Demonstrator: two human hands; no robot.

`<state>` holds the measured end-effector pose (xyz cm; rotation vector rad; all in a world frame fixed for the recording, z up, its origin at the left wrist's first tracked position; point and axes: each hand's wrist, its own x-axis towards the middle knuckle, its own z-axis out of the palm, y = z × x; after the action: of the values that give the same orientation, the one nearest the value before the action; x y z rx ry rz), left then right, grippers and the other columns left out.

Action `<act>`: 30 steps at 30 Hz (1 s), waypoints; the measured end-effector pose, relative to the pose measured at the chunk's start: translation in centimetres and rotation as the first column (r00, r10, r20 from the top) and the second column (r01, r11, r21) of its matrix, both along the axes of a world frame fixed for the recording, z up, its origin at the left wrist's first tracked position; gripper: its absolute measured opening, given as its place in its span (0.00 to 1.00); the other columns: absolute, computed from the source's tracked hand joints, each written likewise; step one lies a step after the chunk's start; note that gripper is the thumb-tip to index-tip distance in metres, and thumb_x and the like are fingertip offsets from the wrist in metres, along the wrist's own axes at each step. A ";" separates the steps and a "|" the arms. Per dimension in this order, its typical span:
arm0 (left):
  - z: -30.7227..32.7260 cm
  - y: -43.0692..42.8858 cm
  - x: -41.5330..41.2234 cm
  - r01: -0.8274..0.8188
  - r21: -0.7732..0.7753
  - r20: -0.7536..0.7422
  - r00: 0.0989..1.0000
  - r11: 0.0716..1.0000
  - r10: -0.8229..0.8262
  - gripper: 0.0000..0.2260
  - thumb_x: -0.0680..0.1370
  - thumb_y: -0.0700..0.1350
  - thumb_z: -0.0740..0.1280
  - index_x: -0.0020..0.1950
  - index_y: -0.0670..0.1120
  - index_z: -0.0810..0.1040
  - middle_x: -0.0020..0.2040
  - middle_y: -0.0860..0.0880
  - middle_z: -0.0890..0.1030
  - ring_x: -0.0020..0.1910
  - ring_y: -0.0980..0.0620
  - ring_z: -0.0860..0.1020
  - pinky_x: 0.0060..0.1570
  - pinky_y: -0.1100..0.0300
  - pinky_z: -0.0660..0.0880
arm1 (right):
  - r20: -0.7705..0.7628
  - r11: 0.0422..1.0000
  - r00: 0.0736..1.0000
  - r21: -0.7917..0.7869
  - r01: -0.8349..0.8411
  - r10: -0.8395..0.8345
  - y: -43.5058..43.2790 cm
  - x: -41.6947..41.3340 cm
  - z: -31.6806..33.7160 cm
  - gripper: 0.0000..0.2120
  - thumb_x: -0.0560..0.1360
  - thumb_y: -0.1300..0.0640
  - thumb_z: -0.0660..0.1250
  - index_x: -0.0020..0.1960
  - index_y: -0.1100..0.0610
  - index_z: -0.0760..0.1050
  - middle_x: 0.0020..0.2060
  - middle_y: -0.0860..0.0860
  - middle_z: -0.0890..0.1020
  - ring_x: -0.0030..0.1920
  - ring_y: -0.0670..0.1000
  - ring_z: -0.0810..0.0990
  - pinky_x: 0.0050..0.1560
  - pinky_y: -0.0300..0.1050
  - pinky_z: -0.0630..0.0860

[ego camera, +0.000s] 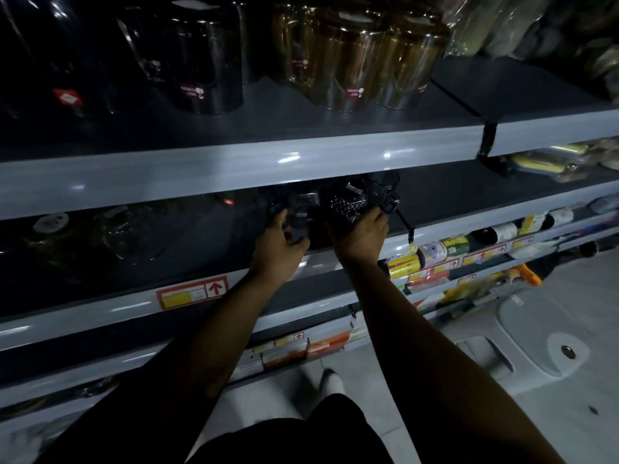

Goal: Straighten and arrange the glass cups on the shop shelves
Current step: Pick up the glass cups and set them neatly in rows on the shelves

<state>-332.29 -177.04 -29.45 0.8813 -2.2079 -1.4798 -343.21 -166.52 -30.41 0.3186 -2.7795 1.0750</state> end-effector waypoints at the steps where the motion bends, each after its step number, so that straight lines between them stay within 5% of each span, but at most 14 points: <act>1: 0.0 -0.1 0.0 0.002 0.006 0.001 1.000 1.000 -0.002 0.33 0.77 0.41 0.72 0.80 0.45 0.64 0.65 0.45 0.78 0.62 0.48 0.78 0.63 0.56 0.74 | -0.001 0.999 1.000 -0.045 -0.020 0.020 0.5 -0.1 -0.1 0.41 0.66 0.47 0.81 0.66 0.69 0.67 0.61 0.66 0.73 0.61 0.65 0.71 0.64 0.55 0.67; 8: -0.1 -0.5 -0.4 -0.020 0.083 -0.058 0.998 0.996 0.025 0.31 0.76 0.39 0.72 0.78 0.45 0.67 0.66 0.46 0.79 0.63 0.54 0.76 0.58 0.64 0.69 | 0.021 0.966 0.997 -0.251 -0.065 0.073 1.8 -0.1 0.2 0.30 0.69 0.52 0.79 0.64 0.62 0.73 0.58 0.60 0.78 0.59 0.59 0.78 0.63 0.56 0.75; 14: -0.2 -1.0 -0.4 -0.031 0.114 -0.075 0.996 0.993 0.040 0.30 0.77 0.39 0.72 0.78 0.45 0.67 0.66 0.46 0.78 0.59 0.56 0.76 0.57 0.63 0.70 | 0.032 0.967 0.997 -0.247 -0.061 0.071 0.3 -0.7 0.6 0.33 0.71 0.50 0.78 0.69 0.64 0.72 0.62 0.62 0.79 0.63 0.61 0.78 0.66 0.52 0.73; 19: -0.3 -1.4 -0.6 -0.038 0.141 -0.082 0.995 0.989 0.050 0.29 0.76 0.38 0.72 0.77 0.43 0.68 0.65 0.44 0.79 0.63 0.50 0.78 0.55 0.64 0.71 | 0.056 0.970 0.995 -0.231 -0.072 0.087 0.3 -1.2 0.4 0.20 0.73 0.53 0.77 0.59 0.63 0.79 0.53 0.58 0.85 0.54 0.58 0.83 0.52 0.39 0.71; 24: -0.4 -1.5 -0.5 -0.014 0.146 -0.094 0.995 0.989 0.028 0.30 0.76 0.36 0.71 0.77 0.43 0.67 0.69 0.45 0.77 0.65 0.52 0.76 0.57 0.63 0.71 | 0.052 0.968 0.992 -0.231 -0.102 0.118 0.4 -1.1 0.9 0.20 0.75 0.53 0.75 0.63 0.61 0.78 0.54 0.56 0.86 0.56 0.56 0.84 0.56 0.45 0.78; 30: 0.2 -1.0 -0.1 -0.041 0.115 -0.102 0.993 0.993 0.053 0.26 0.76 0.35 0.71 0.73 0.42 0.71 0.60 0.45 0.79 0.52 0.54 0.79 0.52 0.64 0.73 | 0.031 0.955 0.978 -0.222 -0.197 0.208 1.4 -1.0 1.0 0.18 0.77 0.55 0.73 0.64 0.59 0.78 0.54 0.55 0.86 0.55 0.54 0.84 0.55 0.45 0.78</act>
<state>-332.43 -178.02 -29.29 0.8635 -2.0318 -1.6033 -344.20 -165.09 -29.38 0.5643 -2.6845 1.4411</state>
